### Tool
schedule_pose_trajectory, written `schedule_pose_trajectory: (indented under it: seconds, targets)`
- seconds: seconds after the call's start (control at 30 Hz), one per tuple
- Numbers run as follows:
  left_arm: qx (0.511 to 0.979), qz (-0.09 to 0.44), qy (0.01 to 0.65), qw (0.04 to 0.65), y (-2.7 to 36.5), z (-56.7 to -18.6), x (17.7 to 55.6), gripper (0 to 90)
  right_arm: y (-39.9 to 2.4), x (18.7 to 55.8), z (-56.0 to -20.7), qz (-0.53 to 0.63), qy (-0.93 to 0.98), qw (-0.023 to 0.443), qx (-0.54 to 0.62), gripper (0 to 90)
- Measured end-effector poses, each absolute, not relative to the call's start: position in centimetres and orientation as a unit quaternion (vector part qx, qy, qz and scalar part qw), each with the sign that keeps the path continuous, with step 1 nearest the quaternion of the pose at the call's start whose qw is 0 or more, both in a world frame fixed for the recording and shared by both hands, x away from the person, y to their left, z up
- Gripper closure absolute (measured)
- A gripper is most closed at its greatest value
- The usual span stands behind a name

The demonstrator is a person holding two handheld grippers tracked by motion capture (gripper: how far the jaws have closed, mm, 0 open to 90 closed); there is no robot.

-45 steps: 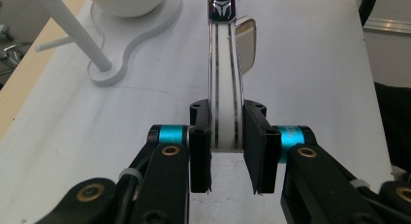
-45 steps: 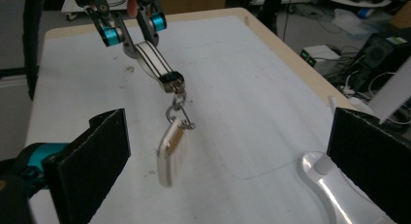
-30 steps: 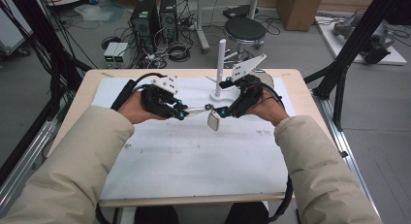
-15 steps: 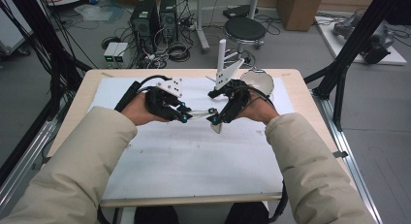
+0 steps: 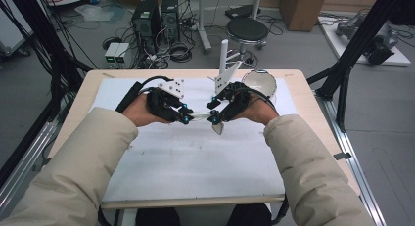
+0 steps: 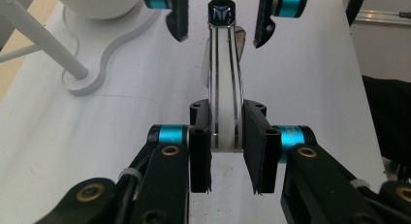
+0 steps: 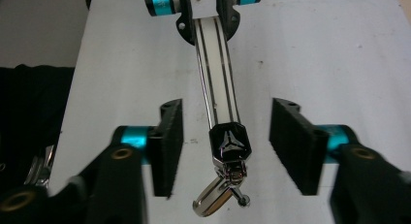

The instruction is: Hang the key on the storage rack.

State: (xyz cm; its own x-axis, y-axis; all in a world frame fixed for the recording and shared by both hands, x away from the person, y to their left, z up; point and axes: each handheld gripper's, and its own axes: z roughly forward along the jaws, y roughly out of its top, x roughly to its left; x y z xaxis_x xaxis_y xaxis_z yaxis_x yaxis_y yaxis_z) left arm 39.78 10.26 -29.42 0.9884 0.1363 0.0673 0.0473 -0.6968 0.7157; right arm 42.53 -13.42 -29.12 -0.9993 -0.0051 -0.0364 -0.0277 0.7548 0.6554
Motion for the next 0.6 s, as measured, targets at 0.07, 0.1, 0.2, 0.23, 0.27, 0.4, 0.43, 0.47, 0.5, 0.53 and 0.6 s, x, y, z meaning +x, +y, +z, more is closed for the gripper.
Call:
schedule_pose_trajectory:
  seconds: [0.07,0.1,0.2,0.23,0.27,0.4,0.43,0.47,0.5,0.53,0.6]
  targets:
    - [0.919,0.057,0.049,0.386,10.22,-29.43,39.75,73.8,-13.33,42.47,-29.18,0.344,0.939,0.014,-0.017,57.1]
    - [0.919,0.055,0.049,0.387,10.22,-29.44,39.78,73.8,-13.3,42.47,-29.19,0.341,0.94,0.015,-0.022,63.7]
    - [0.917,0.053,0.05,0.392,10.26,-29.39,39.79,74.0,-13.22,42.4,-29.2,0.333,0.942,0.021,-0.042,73.6]
    - [0.917,0.054,0.049,0.392,10.27,-29.37,39.79,74.0,-13.21,42.41,-29.31,0.331,0.942,0.018,-0.043,73.9]
    - [0.917,0.054,0.049,0.392,10.27,-29.37,39.79,74.0,-13.2,42.42,-29.38,0.331,0.942,0.019,-0.044,74.0]
    - [0.916,0.052,0.048,0.395,10.39,-29.39,39.87,74.0,-13.26,42.44,-29.42,0.335,0.941,0.015,-0.043,74.4]
    - [0.915,0.051,0.048,0.396,10.41,-29.39,39.88,74.0,-13.3,42.48,-29.41,0.336,0.941,0.013,-0.042,74.5]
    - [0.915,0.052,0.048,0.397,10.43,-29.39,39.89,73.9,-13.33,42.51,-29.39,0.338,0.94,0.014,-0.042,74.5]
    - [0.915,0.051,0.046,0.397,10.46,-29.39,39.93,73.9,-13.36,42.54,-29.35,0.338,0.94,0.013,-0.041,74.6]
    - [0.914,0.052,0.047,0.399,10.45,-29.41,39.97,73.9,-13.37,42.54,-29.39,0.341,0.939,0.012,-0.039,74.6]
    - [0.914,0.052,0.043,0.4,10.54,-29.42,40.14,73.8,-13.38,42.58,-29.38,0.34,0.94,0.011,-0.033,74.6]
